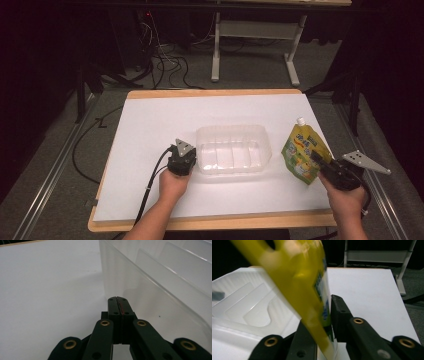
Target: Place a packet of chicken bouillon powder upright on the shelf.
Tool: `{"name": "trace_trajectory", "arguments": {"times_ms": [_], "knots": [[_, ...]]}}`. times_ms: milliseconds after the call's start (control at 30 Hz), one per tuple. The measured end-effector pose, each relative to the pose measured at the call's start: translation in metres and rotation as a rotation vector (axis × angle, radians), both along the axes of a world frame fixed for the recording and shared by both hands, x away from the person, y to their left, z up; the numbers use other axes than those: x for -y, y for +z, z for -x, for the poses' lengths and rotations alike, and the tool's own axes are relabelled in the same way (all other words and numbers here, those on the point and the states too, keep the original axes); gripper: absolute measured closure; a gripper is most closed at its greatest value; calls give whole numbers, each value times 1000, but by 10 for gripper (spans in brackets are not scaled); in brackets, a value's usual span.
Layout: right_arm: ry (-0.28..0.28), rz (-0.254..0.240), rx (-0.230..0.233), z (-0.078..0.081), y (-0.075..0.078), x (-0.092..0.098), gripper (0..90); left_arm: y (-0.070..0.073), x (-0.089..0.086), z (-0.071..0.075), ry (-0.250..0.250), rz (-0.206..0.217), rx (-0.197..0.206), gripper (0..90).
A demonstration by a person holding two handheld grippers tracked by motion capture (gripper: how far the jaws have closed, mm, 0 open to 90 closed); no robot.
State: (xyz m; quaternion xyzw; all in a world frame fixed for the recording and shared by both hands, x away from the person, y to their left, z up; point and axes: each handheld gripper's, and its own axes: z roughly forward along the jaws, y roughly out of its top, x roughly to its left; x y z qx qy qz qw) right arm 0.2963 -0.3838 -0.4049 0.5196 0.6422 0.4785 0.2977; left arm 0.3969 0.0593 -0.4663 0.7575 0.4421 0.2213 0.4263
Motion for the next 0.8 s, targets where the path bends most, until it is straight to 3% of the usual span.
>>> {"name": "trace_trajectory", "arguments": {"times_ms": [267,500,800], "knots": [[1,-14,-3,-1,-1,2,900,0,22,4,-50,-1,6,896],[-47,-13,8,4,4,7,900,3,39,6,-81,6,6,896],[-89,-39,49,12,13,15,900,3,49,1,-71,20,0,888]]}}
